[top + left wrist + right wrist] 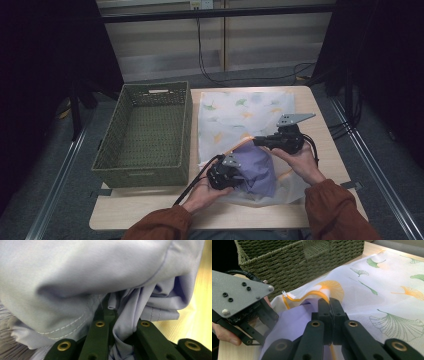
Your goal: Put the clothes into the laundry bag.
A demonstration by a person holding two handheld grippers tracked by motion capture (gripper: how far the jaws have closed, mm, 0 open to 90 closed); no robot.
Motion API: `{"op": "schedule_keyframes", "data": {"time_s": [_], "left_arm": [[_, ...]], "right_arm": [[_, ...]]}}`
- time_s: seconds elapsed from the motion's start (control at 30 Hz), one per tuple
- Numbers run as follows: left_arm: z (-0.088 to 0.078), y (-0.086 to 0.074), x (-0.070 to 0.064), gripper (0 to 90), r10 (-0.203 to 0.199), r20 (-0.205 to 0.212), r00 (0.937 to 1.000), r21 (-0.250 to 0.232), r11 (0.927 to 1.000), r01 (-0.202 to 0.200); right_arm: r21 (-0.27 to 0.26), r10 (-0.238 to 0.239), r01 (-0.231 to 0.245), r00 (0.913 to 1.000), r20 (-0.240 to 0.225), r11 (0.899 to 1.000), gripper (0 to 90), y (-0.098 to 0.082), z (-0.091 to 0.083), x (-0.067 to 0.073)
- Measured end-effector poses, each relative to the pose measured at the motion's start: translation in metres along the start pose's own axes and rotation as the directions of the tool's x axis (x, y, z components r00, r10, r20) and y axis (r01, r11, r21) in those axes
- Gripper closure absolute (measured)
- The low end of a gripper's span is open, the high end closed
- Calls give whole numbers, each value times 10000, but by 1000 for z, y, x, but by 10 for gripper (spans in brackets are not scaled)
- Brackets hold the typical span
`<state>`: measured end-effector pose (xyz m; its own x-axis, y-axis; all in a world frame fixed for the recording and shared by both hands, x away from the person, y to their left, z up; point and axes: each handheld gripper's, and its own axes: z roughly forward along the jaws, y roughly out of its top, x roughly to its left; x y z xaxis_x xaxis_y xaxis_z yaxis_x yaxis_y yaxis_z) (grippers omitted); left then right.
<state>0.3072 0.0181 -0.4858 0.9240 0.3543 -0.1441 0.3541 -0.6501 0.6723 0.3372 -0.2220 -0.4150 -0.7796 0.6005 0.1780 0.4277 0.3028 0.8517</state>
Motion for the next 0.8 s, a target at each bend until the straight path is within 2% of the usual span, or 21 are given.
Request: {"op": "schedule_keyframes", "data": {"time_s": [0.03,0.1,0.13,0.17,0.2,0.27,0.33,0.37,0.47,0.6,0.63,0.73,0.77,0.8], "left_arm": [[-2,1,1,854,198,-7,9998,82,9998,-197],[-2,1,1,855,-11,48,10000,-182,9998,12],[-3,2,2,855,93,51,9999,-135,9999,-92],[-4,2,2,855,-3,31,10000,-119,9999,3],[-4,2,2,855,-85,105,9999,-386,9992,89],[-5,3,2,855,77,52,10000,-186,9998,-76],[-5,4,1,855,25,-14,10000,-140,9999,-25],[-4,4,1,855,-105,-4,9999,-269,9996,105],[-4,5,2,855,67,-10,10000,-103,9999,-67],[-4,8,4,855,21,-70,10000,-100,9999,-22],[-3,8,3,855,-109,-41,9999,-175,9998,108],[-2,9,5,855,-7,-29,10000,-33,10000,7],[-1,9,5,855,-171,37,9998,-256,9995,172],[-1,10,6,855,-147,-10,9999,-177,9997,147]], "right_arm": [[-29,1,-1,10000,-16,10000,898,0,0,0],[0,-33,33,10000,21,10000,898,0,0,1],[5,-15,15,10000,-1,10000,898,0,0,2],[14,-23,23,10000,-18,10000,898,0,0,2],[13,-31,31,10000,-19,10000,898,0,0,2],[16,-4,4,10000,-64,10000,898,0,0,2],[42,-25,25,10000,-97,10000,898,0,1,2],[65,-24,25,9999,-124,10000,898,0,1,2],[185,-45,48,9998,-204,9998,898,-1,4,3],[193,-18,23,9997,-257,9998,898,-1,4,3],[192,-19,23,9997,-255,9998,898,-1,4,3],[177,-8,13,9996,-267,9998,898,-1,4,3],[178,-4,9,9997,-264,9998,898,-1,4,3],[174,4,1,9996,-274,9998,898,-1,4,3]]}}
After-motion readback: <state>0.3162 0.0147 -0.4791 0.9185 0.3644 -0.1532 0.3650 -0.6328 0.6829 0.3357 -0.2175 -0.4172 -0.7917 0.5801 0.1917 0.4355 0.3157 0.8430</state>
